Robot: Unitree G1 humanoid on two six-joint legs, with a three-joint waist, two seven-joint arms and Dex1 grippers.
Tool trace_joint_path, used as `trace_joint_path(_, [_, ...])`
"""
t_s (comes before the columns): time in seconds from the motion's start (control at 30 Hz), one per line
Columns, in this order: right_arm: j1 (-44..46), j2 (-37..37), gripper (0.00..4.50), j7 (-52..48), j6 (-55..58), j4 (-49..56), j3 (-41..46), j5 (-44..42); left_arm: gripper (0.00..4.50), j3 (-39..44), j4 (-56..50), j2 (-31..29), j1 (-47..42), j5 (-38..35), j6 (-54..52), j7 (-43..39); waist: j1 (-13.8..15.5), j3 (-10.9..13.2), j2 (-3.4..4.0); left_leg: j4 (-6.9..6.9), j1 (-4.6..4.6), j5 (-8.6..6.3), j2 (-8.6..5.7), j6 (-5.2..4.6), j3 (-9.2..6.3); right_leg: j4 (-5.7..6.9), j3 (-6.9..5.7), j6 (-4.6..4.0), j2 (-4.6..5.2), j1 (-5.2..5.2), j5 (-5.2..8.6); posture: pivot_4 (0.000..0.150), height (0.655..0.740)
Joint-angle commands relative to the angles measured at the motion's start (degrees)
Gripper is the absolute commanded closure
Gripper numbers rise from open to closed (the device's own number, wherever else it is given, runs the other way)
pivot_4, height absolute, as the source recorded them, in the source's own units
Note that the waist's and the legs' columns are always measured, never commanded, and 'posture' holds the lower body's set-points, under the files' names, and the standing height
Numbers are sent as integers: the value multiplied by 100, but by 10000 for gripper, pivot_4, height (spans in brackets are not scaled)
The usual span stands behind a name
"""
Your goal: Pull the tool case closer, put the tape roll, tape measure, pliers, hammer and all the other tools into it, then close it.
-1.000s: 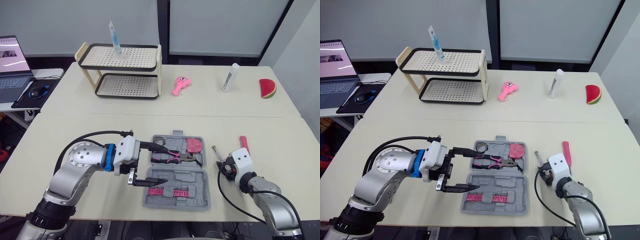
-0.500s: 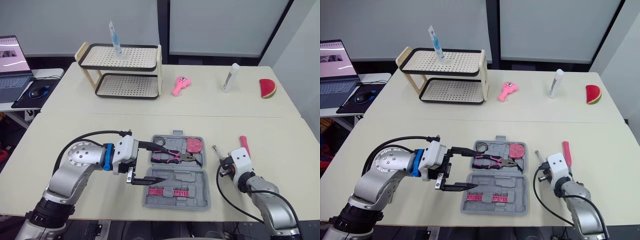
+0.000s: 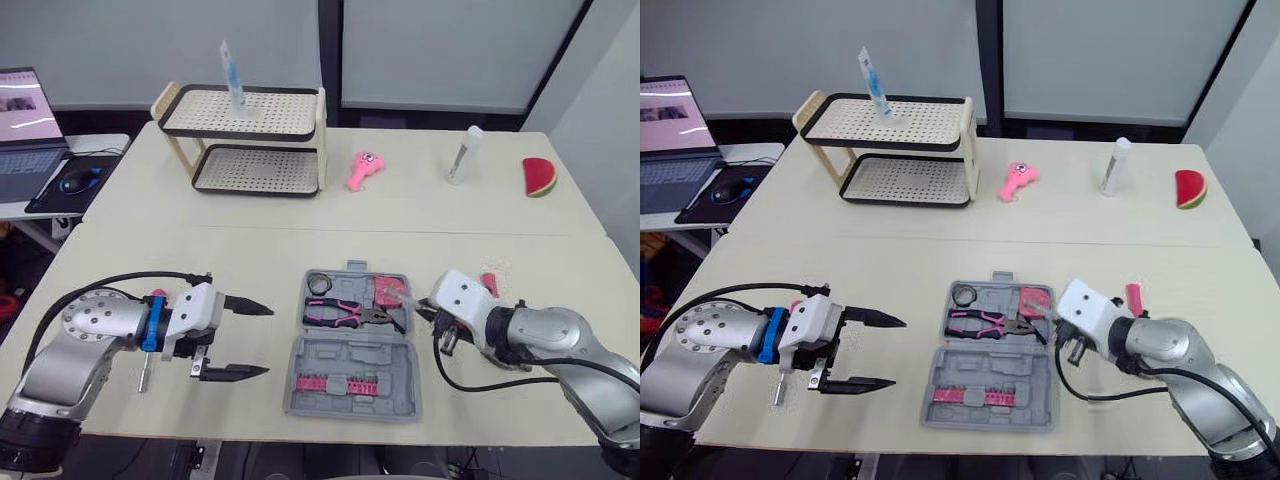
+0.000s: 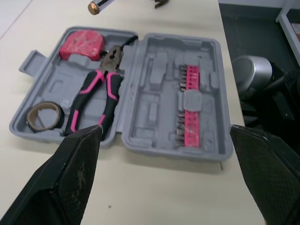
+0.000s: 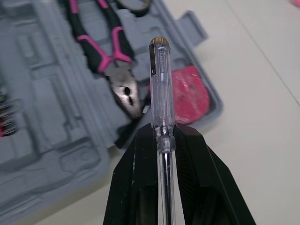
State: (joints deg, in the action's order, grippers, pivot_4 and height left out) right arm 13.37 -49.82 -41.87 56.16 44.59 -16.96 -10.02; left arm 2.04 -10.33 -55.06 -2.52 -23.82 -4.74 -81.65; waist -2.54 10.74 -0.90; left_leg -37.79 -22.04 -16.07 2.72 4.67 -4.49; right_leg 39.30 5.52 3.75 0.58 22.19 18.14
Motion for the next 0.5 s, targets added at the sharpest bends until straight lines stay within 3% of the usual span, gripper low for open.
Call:
trace_joint_path(0.03, [463, -100, 42350, -371, 172, 232, -650, -81, 0, 120, -34, -132, 150, 119, 258, -90, 22, 0, -1, 0, -2, 0, 0, 0, 1, -5, -2, 0, 2, 0, 0, 1500, 7350])
trace_joint_path(0.27, [1292, 480, 42350, -326, 133, -404, -2056, 361, 0, 143, -305, -115, 367, 57, 178, 5, 27, 0, -5, -2, -8, 0, 0, 0, 1, -18, 0, 6, 1, 0, -3, 1500, 7350])
trace_joint_path(0.5, [1830, 1311, 42350, -158, 161, -1018, -2594, 582, 0, 134, -340, -105, 368, 60, 151, 25, 9, 0, -6, -1, -10, 0, 0, 0, -1, -17, -1, 6, 0, 6, -4, 1500, 7350])
